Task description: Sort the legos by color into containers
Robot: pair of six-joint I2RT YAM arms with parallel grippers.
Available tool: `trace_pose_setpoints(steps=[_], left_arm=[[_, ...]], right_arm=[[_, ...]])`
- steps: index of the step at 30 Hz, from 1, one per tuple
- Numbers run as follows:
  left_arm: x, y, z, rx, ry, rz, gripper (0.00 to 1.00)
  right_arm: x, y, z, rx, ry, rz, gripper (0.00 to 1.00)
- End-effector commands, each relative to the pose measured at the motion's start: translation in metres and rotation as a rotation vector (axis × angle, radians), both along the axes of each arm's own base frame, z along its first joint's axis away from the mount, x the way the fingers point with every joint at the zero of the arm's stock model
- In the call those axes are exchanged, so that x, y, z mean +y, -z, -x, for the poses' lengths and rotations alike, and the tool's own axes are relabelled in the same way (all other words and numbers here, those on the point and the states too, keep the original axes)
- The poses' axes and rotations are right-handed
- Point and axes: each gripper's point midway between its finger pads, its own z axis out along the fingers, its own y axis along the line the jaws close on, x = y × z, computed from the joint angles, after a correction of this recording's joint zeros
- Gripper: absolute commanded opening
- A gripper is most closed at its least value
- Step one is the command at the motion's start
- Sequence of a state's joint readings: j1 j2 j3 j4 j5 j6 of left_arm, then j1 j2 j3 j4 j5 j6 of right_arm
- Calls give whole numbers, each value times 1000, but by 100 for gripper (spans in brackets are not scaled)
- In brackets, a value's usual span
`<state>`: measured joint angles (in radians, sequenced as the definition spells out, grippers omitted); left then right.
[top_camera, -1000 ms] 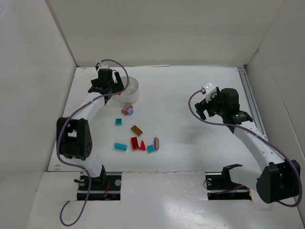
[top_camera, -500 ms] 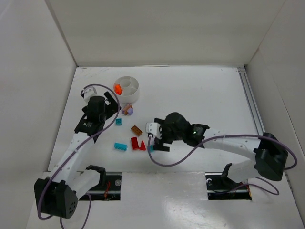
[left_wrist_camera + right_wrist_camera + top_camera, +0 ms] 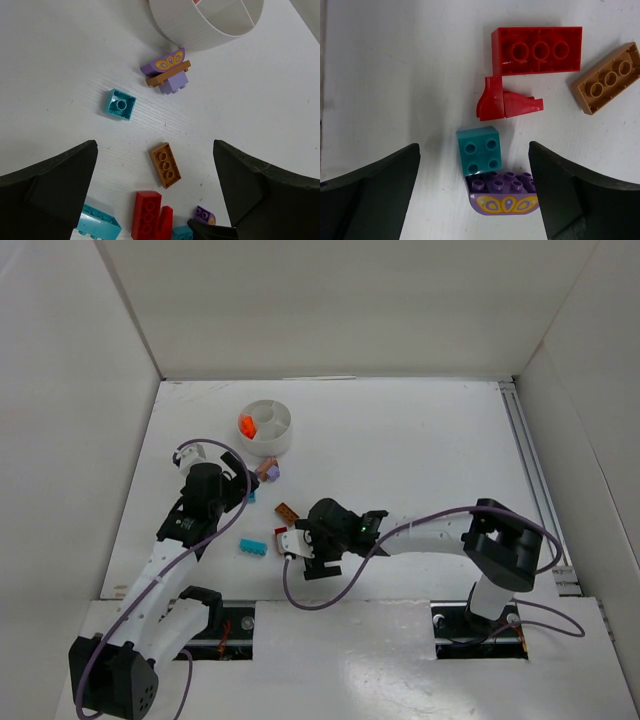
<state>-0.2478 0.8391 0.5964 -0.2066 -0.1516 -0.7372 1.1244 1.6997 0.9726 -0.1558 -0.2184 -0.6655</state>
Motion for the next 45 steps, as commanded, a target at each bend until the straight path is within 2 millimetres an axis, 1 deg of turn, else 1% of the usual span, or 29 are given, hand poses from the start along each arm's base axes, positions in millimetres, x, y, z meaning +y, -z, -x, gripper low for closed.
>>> trace_pose_setpoints(steps=[1,5,6,8,9,11,12,13,15,16,19,20,22,23,24,26,27,28,29,31,32,35,36,37,40,41,42,43,45], left_arm=[[-5,-13,-4,-54,6,35,100],[-7,-10,-4,-53,14,40,100],[-7,-10,-4,-53,14,40,100],[-7,-10,-4,-53,14,40,100],[-7,-10,-4,-53,14,40,100],[-7,-13,-3,-62,14,42,100],[-6,-8,-2,-52,14,40,100],[-6,-8,-2,-51,14,40,100],[-5,-11,-2,-63,7,38,100],[-5,-11,-2,-63,7,38,100],[-5,-11,-2,-63,7,38,100],[-6,-11,-1,-62,14,42,100],[-8,-13,0,-69,30,43,100],[-12,-16,-1,-78,55,50,100],[-15,-18,-1,-86,69,60,100],[-26,-27,-1,-121,131,87,100],[-29,-25,0,-122,156,84,100],[-32,-31,0,-142,177,88,100],[-35,-34,1,-163,194,100,100],[-45,-40,5,-192,262,109,100],[-52,-50,7,-229,298,128,100],[-83,-64,22,-331,510,185,100],[-91,-74,27,-404,579,195,100],[-108,-81,44,-432,703,236,100],[-122,-96,62,-506,820,254,100],[-129,-99,68,-521,862,252,98],[-131,-102,72,-532,876,255,95],[-133,-103,76,-547,889,257,93],[-141,-105,83,-555,924,266,88]], right_arm=[[15,-22,-18,-67,31,-51,93],[12,-9,-21,-73,48,-14,91],[11,-9,-22,-58,55,-20,87],[9,1,-23,-30,53,-4,86],[4,5,-24,-10,56,-1,82],[0,14,-28,21,62,10,79],[3,14,-22,46,39,-3,77],[1,18,-24,56,35,1,72],[-1,22,-22,78,18,7,67],[1,21,-17,101,-1,-5,59],[1,23,-10,124,-32,-11,46],[2,23,-8,131,-38,-15,39],[2,12,-6,125,-45,-40,33],[2,8,-7,119,-46,-49,26],[1,6,-6,117,-46,-51,25],[3,-13,-9,77,-50,-89,24],[3,-18,-10,66,-52,-107,20],[3,-26,-13,44,-43,-119,18],[3,-41,-15,13,-37,-153,16],[-1,-54,-21,-21,-15,-180,16],[-3,-64,-22,-41,-10,-200,16],[-6,-85,-28,-105,15,-254,15],[-8,-99,-27,-126,15,-289,15],[-9,-114,-36,-155,35,-331,15],[-16,-142,-39,-197,54,-412,15],[-17,-152,-43,-216,63,-437,15],[-19,-153,-41,-210,69,-444,15],[-21,-166,-42,-226,82,-476,15],[-21,-177,-41,-238,88,-517,15]])
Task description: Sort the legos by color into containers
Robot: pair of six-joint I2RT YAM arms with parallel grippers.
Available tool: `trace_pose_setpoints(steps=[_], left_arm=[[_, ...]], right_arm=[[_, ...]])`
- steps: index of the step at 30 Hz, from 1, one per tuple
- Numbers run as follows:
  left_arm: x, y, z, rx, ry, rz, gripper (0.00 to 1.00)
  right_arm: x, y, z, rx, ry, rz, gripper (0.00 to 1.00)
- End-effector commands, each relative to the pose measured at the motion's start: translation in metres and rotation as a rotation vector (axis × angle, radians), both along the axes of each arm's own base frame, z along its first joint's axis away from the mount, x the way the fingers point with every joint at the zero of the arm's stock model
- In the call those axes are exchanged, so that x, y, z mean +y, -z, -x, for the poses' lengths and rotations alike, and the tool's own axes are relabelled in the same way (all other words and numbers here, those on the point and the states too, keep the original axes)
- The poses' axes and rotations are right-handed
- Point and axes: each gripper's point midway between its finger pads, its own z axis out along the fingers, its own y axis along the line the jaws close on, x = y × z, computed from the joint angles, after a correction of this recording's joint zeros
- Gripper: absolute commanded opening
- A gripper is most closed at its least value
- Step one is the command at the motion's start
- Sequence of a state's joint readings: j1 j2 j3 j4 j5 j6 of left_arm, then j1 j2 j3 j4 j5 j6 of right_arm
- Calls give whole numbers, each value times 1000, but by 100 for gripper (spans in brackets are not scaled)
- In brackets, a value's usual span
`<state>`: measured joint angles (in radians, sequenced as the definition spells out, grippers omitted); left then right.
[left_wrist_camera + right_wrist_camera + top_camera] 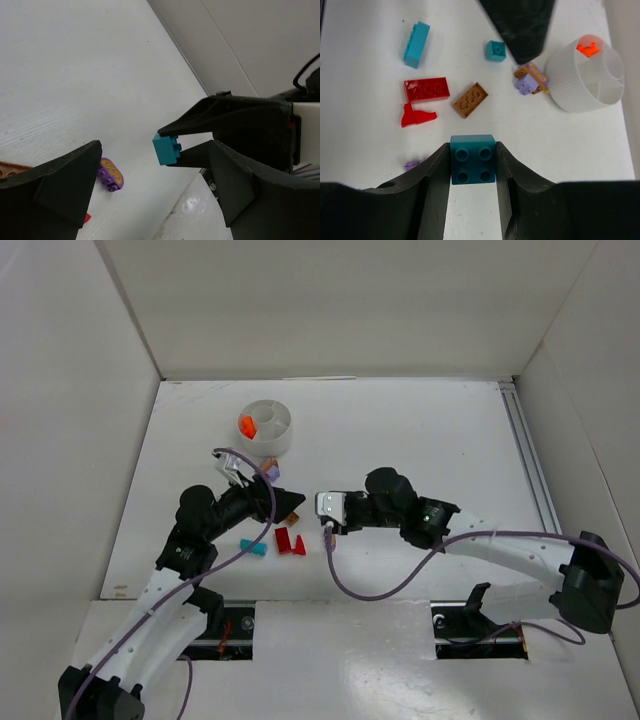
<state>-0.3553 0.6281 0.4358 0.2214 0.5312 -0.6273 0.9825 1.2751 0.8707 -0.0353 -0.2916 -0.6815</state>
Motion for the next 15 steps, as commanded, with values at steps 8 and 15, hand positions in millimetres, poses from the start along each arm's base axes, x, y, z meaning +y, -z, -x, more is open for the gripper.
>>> trace_pose_setpoints(steps=[8,15], left_arm=[[-49,-11,27,-100,212,12,78],[-62,-16,13,-63,131,18,64]], right_arm=[[-1,-58,-2,-77,33,-180,16],[0,-57,5,-74,-6,-184,17]])
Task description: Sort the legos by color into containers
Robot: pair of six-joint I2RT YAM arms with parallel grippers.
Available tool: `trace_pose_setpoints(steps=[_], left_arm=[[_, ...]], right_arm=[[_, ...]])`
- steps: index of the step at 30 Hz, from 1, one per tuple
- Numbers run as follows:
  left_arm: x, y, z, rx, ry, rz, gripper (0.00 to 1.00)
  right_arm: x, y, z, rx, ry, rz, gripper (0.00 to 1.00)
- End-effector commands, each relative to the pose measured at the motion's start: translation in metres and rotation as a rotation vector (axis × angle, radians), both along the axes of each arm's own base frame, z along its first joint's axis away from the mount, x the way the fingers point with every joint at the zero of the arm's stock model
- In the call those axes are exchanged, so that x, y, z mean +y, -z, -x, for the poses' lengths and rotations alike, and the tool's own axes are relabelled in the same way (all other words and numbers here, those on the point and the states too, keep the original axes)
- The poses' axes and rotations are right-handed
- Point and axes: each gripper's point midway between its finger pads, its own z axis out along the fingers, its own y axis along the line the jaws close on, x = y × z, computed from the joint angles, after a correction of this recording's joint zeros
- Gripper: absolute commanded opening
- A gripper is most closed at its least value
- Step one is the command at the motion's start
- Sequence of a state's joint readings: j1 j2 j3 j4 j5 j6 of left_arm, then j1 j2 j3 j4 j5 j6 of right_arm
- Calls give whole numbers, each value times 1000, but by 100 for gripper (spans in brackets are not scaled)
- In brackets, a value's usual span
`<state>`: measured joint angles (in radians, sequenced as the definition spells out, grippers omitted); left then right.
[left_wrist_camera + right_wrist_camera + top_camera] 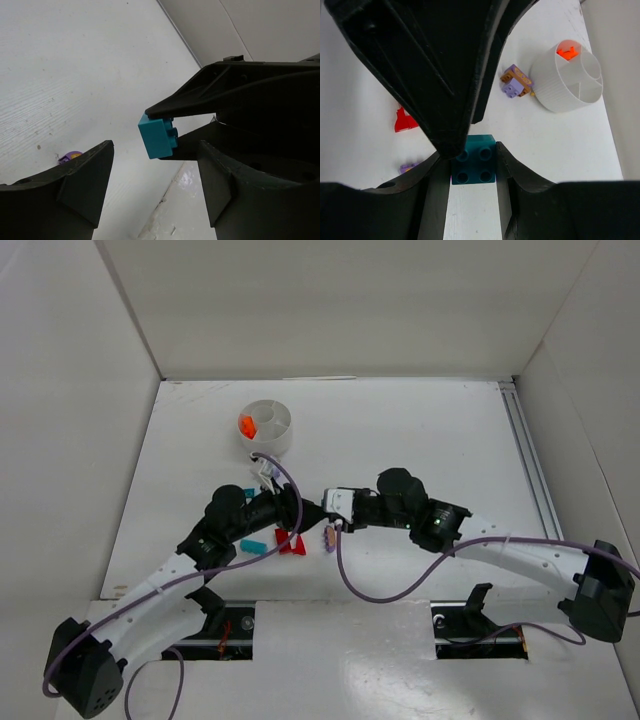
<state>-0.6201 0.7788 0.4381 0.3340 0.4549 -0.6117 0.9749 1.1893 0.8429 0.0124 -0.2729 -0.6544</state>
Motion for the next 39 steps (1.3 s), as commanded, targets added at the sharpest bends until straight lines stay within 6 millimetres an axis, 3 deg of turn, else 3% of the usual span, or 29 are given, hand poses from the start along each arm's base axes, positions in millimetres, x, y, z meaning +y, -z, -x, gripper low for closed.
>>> trace_pose_setpoints(steps=[1,6,11,16,23,28,32,34,39], left_arm=[[-3,-35,-16,-83,-69,66,63],[-4,-41,-18,-82,-89,93,59],[-7,-33,-18,-60,-75,76,49],[-20,-31,-5,-68,0,75,48],[-32,-35,1,-72,51,70,41],[-35,-37,5,-80,74,78,17],[-30,-39,6,-71,48,79,5],[-25,-41,0,-69,3,73,2],[-9,-48,-18,-31,-147,28,0]], right_arm=[[8,-28,6,-37,-41,-91,17],[8,-23,9,-30,-50,-85,17],[3,-39,7,-70,-32,-115,17],[3,-52,7,-93,-32,-148,17],[9,-52,3,-94,-34,-151,17],[7,-58,-1,-112,-7,-165,17],[1,-57,-6,-109,37,-163,19],[-1,-56,-10,-106,68,-163,25],[-5,-59,-13,-98,101,-174,55]])
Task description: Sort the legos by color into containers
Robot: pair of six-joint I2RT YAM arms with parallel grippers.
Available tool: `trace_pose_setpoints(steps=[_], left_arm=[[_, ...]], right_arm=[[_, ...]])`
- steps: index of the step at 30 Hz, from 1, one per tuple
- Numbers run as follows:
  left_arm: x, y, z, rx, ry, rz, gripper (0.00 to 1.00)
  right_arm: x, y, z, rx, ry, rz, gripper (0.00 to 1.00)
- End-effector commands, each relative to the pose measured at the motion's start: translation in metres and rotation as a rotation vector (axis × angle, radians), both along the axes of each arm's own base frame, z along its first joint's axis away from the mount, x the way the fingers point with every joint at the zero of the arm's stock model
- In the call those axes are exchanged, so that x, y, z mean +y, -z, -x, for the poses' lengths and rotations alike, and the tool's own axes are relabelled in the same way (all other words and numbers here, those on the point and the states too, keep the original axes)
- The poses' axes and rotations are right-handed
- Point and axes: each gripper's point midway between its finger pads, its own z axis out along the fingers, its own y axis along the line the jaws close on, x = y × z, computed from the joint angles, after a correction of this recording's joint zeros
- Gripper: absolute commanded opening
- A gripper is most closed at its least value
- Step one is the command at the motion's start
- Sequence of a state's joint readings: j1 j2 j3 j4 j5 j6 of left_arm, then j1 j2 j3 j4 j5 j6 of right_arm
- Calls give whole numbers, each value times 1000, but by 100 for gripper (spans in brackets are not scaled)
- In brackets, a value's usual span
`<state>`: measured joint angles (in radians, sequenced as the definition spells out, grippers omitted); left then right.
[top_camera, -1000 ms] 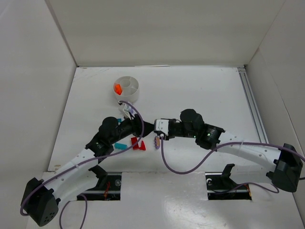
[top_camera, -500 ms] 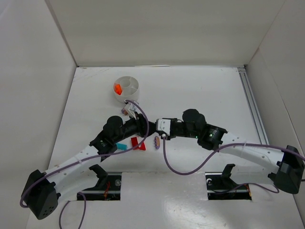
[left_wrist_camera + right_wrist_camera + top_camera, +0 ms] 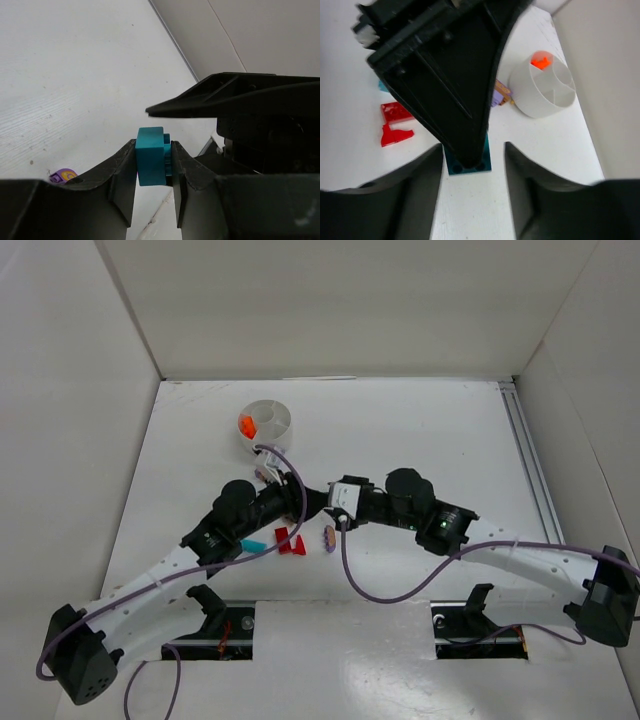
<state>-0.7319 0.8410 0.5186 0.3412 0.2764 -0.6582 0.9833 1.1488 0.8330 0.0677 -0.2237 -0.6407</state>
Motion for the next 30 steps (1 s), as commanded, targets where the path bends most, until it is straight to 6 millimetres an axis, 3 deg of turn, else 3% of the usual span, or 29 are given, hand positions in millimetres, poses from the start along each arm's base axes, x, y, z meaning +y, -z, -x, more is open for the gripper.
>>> trace_pose_setpoints(steps=[1,7,9,11,16,17,19,23,24,25,29,30], left_arm=[[14,-27,-16,-33,-125,-6,0],[28,-24,-48,-6,-285,-121,0],[40,-23,-65,0,-358,-151,0],[46,-22,-80,21,-397,-172,0],[90,-14,-130,64,-599,-257,0],[96,-3,-140,87,-627,-295,0],[116,-6,-162,96,-725,-313,0],[136,-4,-202,154,-870,-320,0],[137,10,-210,197,-902,-337,0],[139,2,-220,182,-934,-334,0],[147,23,-245,257,-1044,-362,0],[149,16,-248,245,-1060,-354,0]], right_arm=[[-6,-34,-12,-49,83,-94,61],[-17,-29,-23,-44,169,-69,100],[-26,-22,-29,-41,226,-38,100],[-30,-28,-32,-49,255,-41,100],[-60,-18,-60,-27,374,-7,100],[-64,-11,-65,-5,385,7,100],[-70,-6,-70,24,377,2,100],[-95,0,-92,58,419,-9,100],[-99,5,-94,65,428,-3,100],[-103,5,-97,74,444,-9,100],[-122,14,-107,97,475,-4,100],[-125,14,-109,97,484,-5,100]])
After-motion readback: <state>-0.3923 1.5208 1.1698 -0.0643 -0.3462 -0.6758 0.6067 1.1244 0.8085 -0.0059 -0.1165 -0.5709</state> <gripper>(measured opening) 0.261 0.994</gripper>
